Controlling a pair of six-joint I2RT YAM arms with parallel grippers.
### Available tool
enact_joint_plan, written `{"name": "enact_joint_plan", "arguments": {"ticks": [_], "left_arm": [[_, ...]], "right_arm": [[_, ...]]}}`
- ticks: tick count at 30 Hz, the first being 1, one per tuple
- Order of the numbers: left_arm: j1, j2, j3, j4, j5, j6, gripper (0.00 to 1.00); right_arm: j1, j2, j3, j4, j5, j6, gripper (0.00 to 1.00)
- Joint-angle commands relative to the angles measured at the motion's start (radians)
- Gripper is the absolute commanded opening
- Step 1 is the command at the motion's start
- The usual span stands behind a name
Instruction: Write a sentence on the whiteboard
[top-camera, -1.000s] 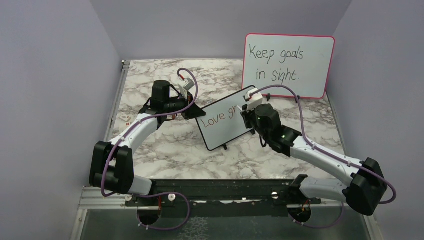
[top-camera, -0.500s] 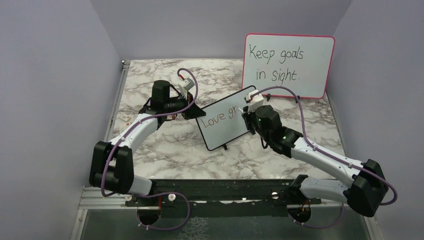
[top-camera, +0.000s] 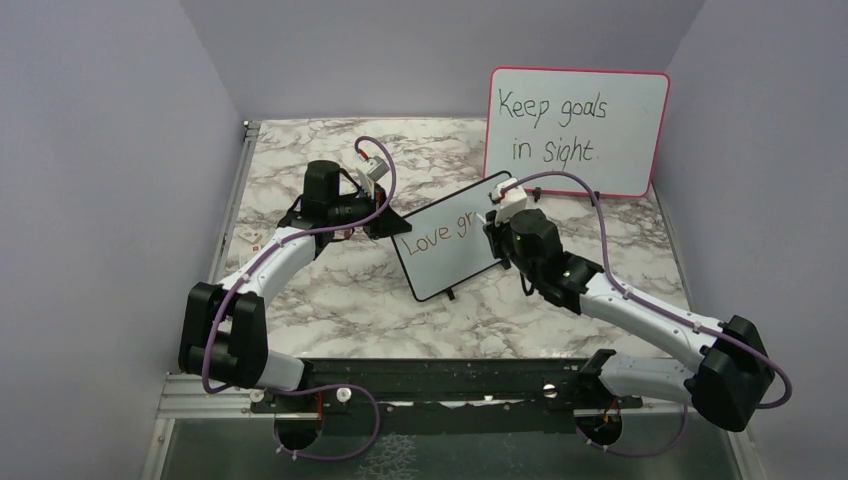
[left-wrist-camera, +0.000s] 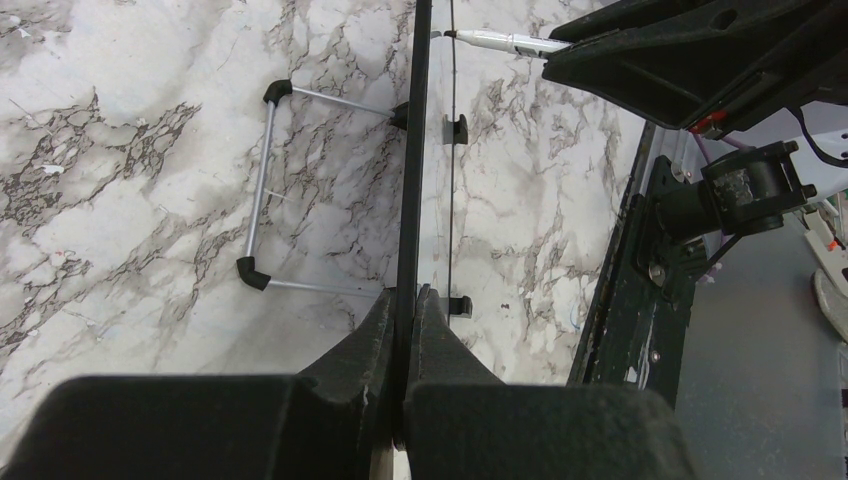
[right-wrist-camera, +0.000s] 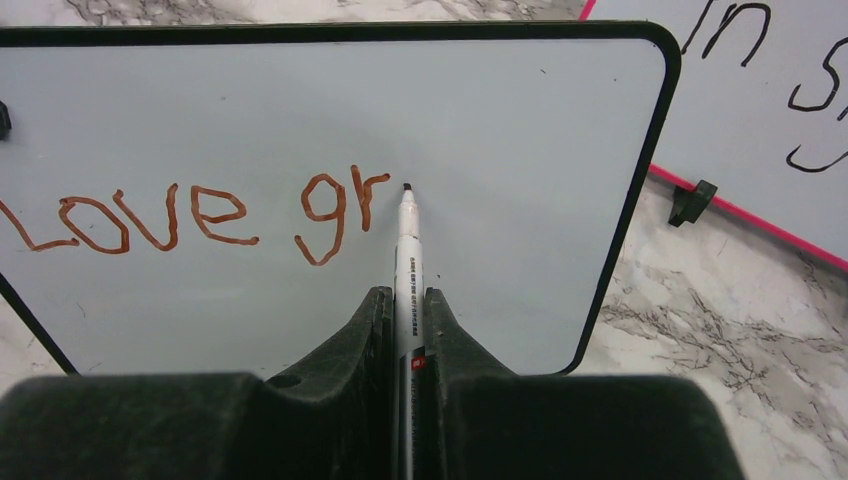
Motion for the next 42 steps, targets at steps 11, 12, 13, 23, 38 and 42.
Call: {"name": "enact_joint_plan", "arguments": {"ticks": [11,12,13,23,38,42], "left_arm": [[-0.010,0.045,-0.024,-0.117,-0.176,0.099,0.00],[-0.010,0.046,-0.025,-0.118,-0.176,0.099,0.00],[-0.010,0.046,-0.024,-0.118,-0.175,0.099,0.00],[-0.010,0.047,-0.026,-0.118,-0.176,0.099,0.00],[-0.010,0.048,-0.026,-0.118,-0.178,0.099,0.00],[-0.010,0.047,-0.026,-0.117,-0.179,0.099,0.00]], "right_arm": [[-0.010,0.021,0.010,0.004,-0.047,0.013,0.01],[-0.010,0.020,0.010,-0.003,-0.052,0.013,0.01],[-0.009,0.019,0.011,-0.009,-0.055,0.013,0.00],[-0.009,0.012,0.002,-0.062,-0.059,0.016,0.00],[-0.010,0.003,-0.008,-0.085,-0.015,0.007,0.00],[-0.009,0.001,-0.007,-0.094,-0.021,0.007,0.00]]}}
